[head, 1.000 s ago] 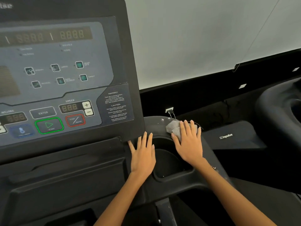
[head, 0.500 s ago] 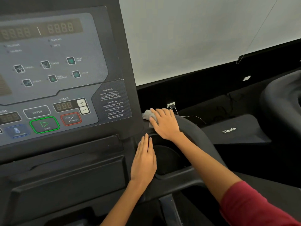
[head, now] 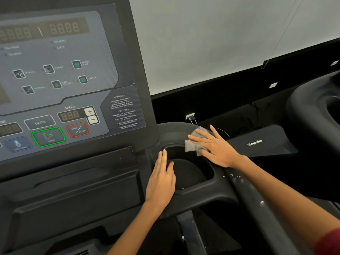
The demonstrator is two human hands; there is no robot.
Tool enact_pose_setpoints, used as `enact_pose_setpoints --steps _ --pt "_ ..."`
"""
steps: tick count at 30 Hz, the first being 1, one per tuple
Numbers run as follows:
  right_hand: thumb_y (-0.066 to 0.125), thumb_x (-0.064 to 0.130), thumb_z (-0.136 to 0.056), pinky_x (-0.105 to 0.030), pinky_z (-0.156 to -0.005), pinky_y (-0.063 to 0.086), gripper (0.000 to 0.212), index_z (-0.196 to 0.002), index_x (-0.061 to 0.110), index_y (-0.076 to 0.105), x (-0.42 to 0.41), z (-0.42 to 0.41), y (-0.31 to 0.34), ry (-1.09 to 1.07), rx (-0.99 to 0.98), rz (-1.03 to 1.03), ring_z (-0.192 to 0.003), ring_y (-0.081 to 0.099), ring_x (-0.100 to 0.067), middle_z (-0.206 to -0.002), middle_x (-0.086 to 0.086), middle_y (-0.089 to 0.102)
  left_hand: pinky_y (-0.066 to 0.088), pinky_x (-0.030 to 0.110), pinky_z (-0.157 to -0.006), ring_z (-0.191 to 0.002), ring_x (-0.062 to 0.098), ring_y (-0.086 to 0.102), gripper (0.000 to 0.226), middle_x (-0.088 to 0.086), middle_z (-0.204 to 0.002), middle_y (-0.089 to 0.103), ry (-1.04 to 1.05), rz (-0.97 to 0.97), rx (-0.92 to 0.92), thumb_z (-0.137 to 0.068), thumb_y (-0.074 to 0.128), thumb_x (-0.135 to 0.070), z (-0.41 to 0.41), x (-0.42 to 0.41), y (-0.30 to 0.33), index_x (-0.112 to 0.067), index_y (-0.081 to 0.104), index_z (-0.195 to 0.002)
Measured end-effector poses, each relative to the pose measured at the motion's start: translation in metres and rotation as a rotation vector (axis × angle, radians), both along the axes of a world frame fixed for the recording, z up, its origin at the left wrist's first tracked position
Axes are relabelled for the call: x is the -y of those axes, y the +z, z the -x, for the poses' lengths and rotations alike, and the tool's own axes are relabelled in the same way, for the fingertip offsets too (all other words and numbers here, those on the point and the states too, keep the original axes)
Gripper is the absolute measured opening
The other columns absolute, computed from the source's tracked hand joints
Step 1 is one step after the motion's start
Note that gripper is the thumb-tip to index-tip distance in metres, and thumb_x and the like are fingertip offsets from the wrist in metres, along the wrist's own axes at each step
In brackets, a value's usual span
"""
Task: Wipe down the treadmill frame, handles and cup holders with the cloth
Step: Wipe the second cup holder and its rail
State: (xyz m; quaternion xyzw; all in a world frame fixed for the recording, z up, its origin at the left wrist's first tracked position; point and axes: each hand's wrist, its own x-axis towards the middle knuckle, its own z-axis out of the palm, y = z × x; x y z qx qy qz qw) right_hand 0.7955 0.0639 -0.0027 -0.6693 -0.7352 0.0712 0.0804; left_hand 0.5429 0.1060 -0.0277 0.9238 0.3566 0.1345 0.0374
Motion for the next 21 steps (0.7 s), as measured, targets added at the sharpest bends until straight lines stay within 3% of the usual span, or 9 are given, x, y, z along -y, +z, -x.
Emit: enact_pose_setpoints --steps 6,10,15,18,21 --pt "0.015 0.046 -0.097 -0.050 -0.120 -0.005 0.055 -0.150 0.034 0.023 0.020 0.009 -0.010 -0.156 0.040 -0.037 -0.148 -0.002 -0.010 -0.157 0.017 0.016 0.052 0.040 -0.093 -0.130 0.033 0.045 0.033 0.024 -0.141 0.043 -0.024 0.025 0.081 -0.084 0.066 -0.011 0.003 0.006 -0.002 -0.004 0.065 -0.116" --pt "0.005 0.049 -0.094 -0.049 -0.119 -0.007 0.062 -0.152 0.030 0.016 -0.012 0.029 -0.012 -0.217 0.041 -0.049 -0.147 -0.004 -0.013 -0.159 0.010 0.013 0.042 0.037 -0.104 -0.134 0.027 0.040 0.041 0.019 -0.144 0.042 -0.002 0.066 0.170 -0.095 0.035 -0.021 0.003 0.008 0.002 -0.007 0.058 -0.127" --pt "0.008 0.051 -0.093 -0.049 -0.118 -0.004 0.065 -0.153 0.026 0.013 -0.077 0.059 -0.014 -0.163 0.012 -0.061 -0.149 0.004 -0.021 -0.161 0.003 0.015 0.029 0.050 -0.111 -0.127 0.019 0.050 0.044 0.012 -0.132 0.056 0.067 0.089 0.232 -0.094 0.031 -0.021 0.006 0.010 0.013 -0.007 0.058 -0.126" --pt "0.028 0.046 -0.096 -0.051 -0.120 -0.001 0.062 -0.151 0.019 0.023 -0.107 0.080 -0.011 -0.081 -0.174 -0.057 -0.148 0.013 -0.023 -0.156 -0.002 0.029 0.030 0.052 -0.111 -0.124 0.017 0.050 0.037 0.009 -0.123 0.058 0.135 0.158 0.356 -0.095 0.032 -0.018 0.007 0.012 0.014 -0.006 0.058 -0.119" --pt "0.031 0.044 -0.092 -0.049 -0.120 0.000 0.057 -0.140 0.016 0.044 -0.119 0.094 -0.006 0.043 -0.321 -0.070 -0.146 0.020 -0.022 -0.150 -0.003 0.039 0.039 0.050 -0.104 -0.113 0.020 0.052 0.023 0.006 -0.117 0.050 0.166 0.239 0.452 -0.095 0.039 -0.011 0.009 0.012 0.014 -0.007 0.055 -0.112"
